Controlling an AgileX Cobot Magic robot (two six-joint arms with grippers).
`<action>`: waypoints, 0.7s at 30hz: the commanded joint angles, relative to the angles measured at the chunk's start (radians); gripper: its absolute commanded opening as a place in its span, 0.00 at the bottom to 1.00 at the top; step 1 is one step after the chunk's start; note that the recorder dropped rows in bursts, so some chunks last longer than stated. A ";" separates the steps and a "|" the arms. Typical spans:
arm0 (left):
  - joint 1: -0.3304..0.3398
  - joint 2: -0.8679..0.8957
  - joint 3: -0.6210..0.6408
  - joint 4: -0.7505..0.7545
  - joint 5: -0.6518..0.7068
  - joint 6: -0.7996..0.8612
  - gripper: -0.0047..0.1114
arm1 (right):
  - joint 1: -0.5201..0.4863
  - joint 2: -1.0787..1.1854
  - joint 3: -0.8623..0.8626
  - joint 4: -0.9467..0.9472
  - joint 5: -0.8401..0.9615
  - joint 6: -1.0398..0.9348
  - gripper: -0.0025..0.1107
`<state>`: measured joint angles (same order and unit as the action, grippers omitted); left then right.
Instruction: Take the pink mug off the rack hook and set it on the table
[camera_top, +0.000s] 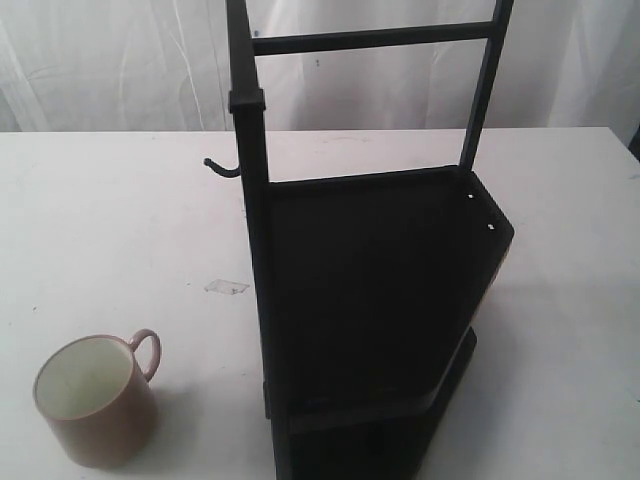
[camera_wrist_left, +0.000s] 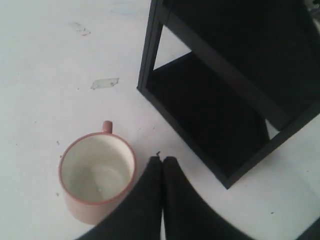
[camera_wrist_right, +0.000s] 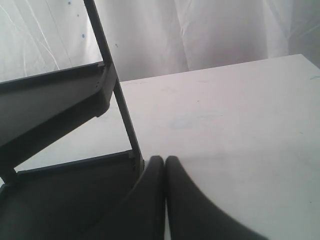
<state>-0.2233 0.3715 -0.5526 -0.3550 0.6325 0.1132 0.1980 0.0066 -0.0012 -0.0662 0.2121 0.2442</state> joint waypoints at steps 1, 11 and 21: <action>0.002 -0.064 0.005 -0.056 -0.003 -0.009 0.04 | 0.001 -0.007 0.001 -0.005 -0.003 0.000 0.02; 0.002 -0.080 0.005 -0.054 0.004 -0.002 0.04 | 0.001 -0.007 0.001 -0.005 -0.003 0.000 0.02; 0.002 -0.086 0.057 -0.054 -0.162 -0.003 0.04 | 0.001 -0.007 0.001 -0.005 -0.003 0.000 0.02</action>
<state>-0.2233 0.2977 -0.5259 -0.3985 0.5604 0.1131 0.1980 0.0066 -0.0012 -0.0662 0.2121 0.2442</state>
